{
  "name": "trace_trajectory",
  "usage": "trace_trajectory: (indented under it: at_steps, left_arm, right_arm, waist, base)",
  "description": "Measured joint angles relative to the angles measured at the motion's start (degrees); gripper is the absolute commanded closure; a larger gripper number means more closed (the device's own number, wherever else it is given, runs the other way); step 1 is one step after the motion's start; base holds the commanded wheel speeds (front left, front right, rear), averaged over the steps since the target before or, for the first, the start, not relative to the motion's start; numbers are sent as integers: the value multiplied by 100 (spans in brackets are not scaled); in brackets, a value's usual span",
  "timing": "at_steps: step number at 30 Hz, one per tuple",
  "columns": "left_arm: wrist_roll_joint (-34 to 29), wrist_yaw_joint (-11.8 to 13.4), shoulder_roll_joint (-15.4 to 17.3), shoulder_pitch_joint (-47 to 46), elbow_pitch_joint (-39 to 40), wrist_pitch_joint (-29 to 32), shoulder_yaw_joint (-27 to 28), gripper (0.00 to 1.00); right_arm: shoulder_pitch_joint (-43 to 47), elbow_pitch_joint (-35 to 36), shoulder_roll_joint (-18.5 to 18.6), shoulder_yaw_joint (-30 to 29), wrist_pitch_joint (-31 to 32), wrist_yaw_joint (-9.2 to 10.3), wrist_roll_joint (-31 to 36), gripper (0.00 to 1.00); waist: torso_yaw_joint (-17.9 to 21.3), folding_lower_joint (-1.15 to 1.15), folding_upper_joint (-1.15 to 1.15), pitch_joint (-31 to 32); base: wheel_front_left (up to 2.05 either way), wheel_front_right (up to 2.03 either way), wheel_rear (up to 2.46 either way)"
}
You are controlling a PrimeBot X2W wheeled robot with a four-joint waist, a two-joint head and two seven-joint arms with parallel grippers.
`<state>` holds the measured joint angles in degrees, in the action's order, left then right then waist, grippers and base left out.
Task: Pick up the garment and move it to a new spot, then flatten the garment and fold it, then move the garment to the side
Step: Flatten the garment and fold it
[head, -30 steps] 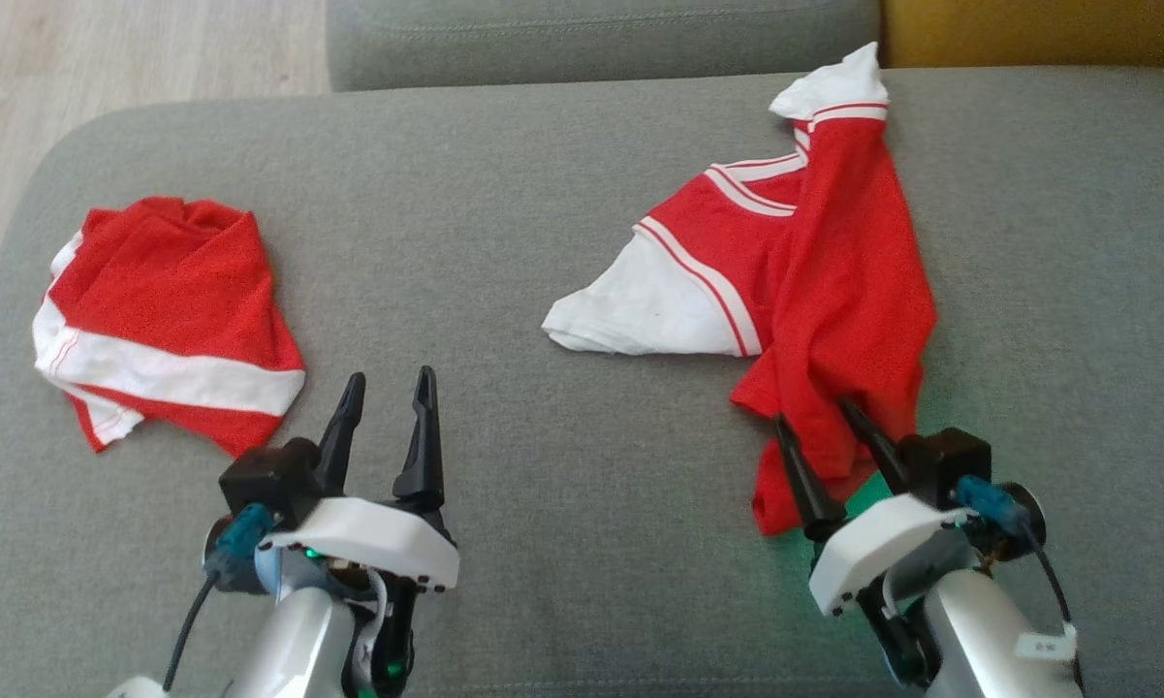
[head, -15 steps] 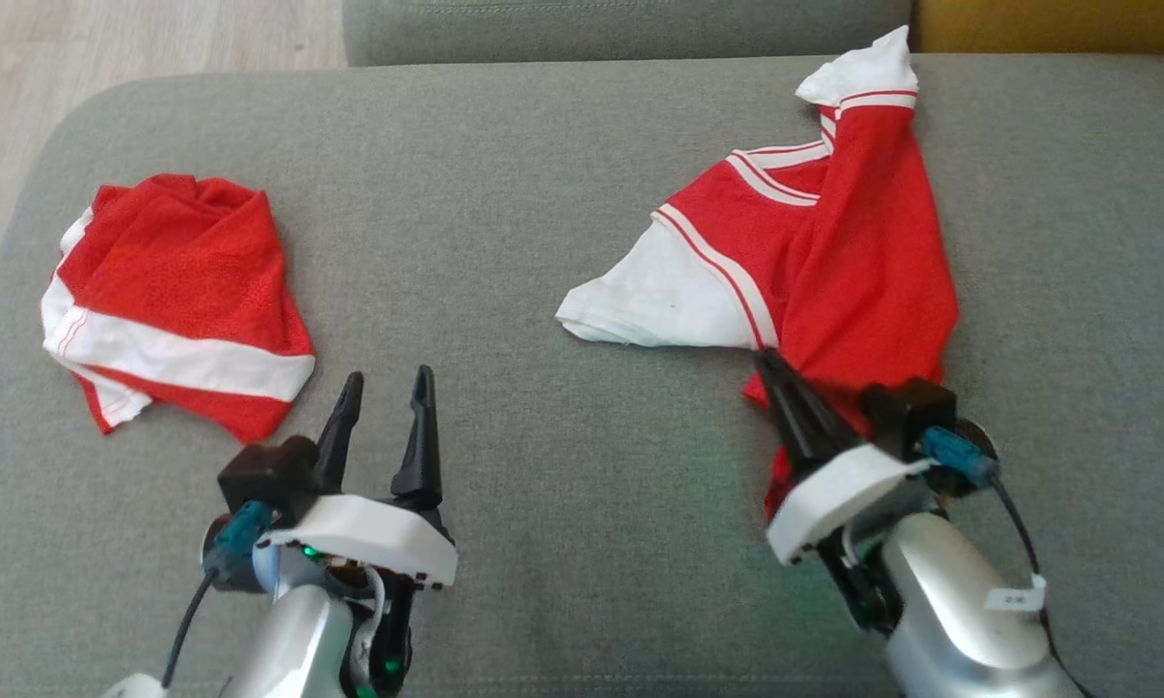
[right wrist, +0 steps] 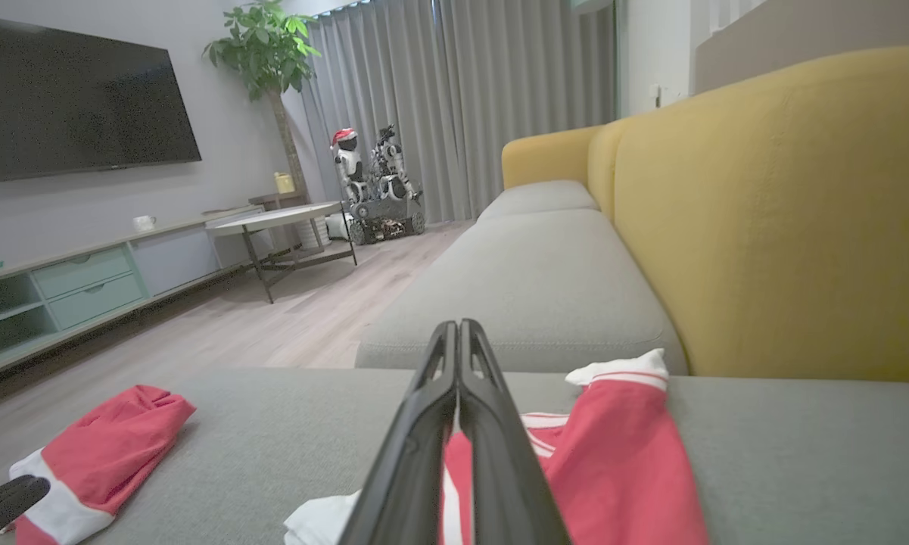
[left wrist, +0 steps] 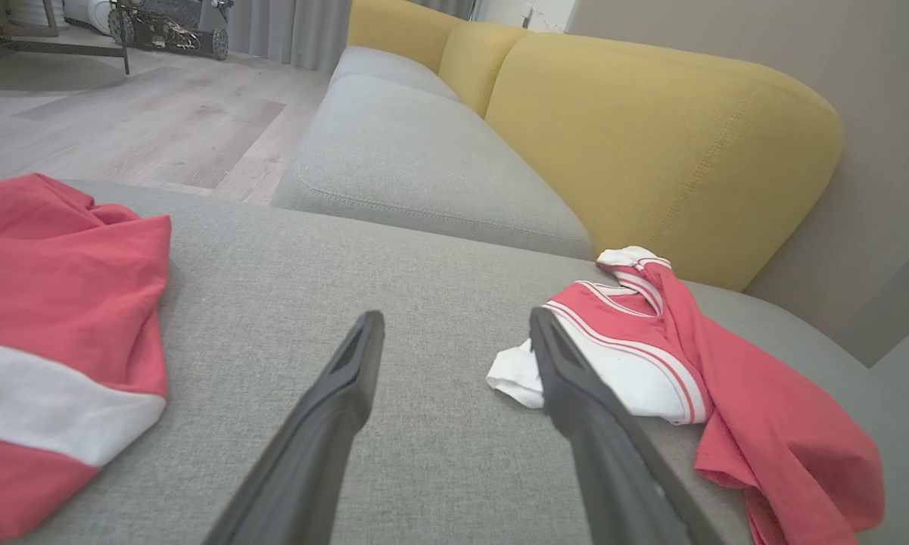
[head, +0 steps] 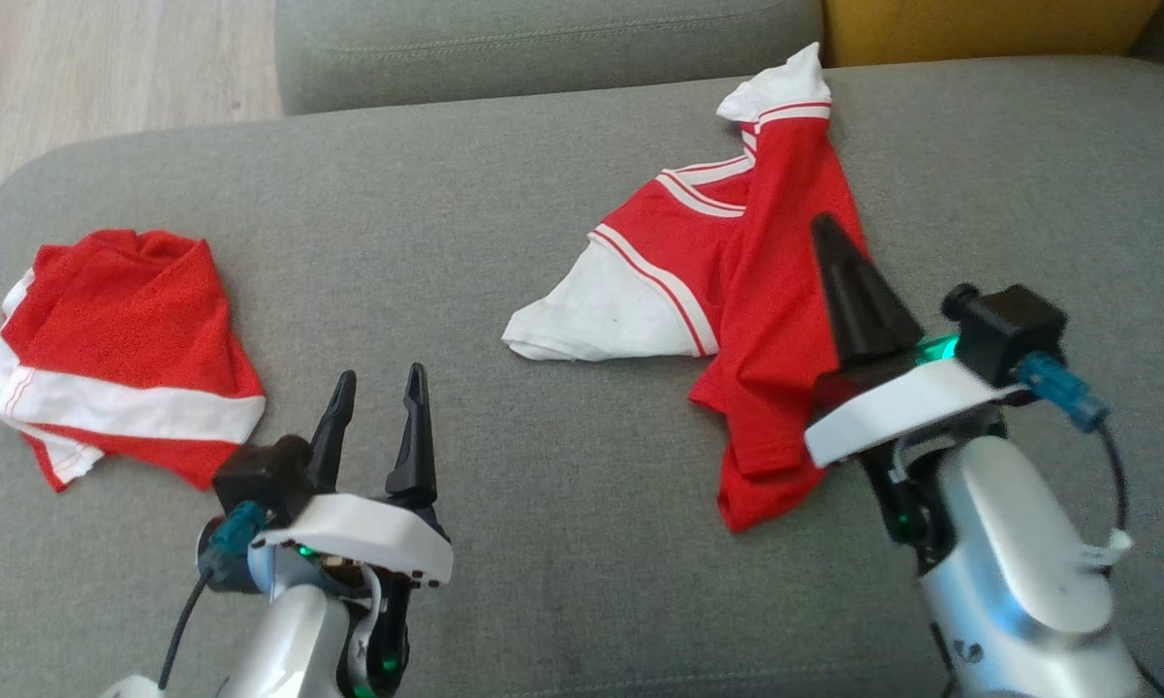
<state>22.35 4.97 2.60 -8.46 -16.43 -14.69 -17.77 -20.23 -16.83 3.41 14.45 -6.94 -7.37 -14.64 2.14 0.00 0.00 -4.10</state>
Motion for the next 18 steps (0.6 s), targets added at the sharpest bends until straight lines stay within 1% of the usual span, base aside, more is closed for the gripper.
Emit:
trace_trajectory:
  at_steps: [3, 7, 11, 13, 14, 15, 16, 18]
  left_arm:
    - [1, 1, 0, 1, 7, 0, -3, 0]
    - [1, 7, 0, 13, 12, 0, -2, 0]
    - [-1, -2, 0, 24, 63, 0, 2, 0]
    - [-1, -3, 0, 38, 78, 0, 4, 0]
    - [-2, -5, 0, 62, 96, 0, 9, 0]
    - [-9, -23, 0, 108, 119, 0, 13, 0]
    - [-26, -45, 1, 170, 124, 0, 14, 0]
    - [-101, -49, 1, 332, 123, 0, 4, 0]
  right_arm:
    - [130, 323, 2, -274, 101, 0, 149, 100]
    - [377, 567, 2, -466, 200, 0, 305, 100]
    - [913, 859, -4, -808, 242, 0, 637, 100]
    - [1153, 932, -5, -946, 230, 0, 917, 100]
    - [1287, 956, -16, -1027, 196, 0, 994, 93]
    - [1424, 976, -44, -1152, 143, 0, 1009, 44]
    - [1569, 985, -48, -1254, 87, 0, 1046, 0]
    - [1865, 985, -48, -1330, 7, 0, 1116, 0]
  waist:
    - [45, 0, 0, 38]
    - [64, 0, 0, 75]
    - [35, 0, 0, 140]
    - [17, 0, 0, 180]
    - [9, 0, 0, 202]
    - [2, 0, 0, 223]
    - [-3, 0, 0, 248]
    - [-9, 0, 0, 291]
  base:
    - [0, 0, 0]
    - [0, 0, 0]
    - [0, 0, 0]
    - [0, 0, 0]
    - [0, 0, 0]
    - [0, 0, 0]
    - [0, 0, 0]
    - [0, 0, 0]
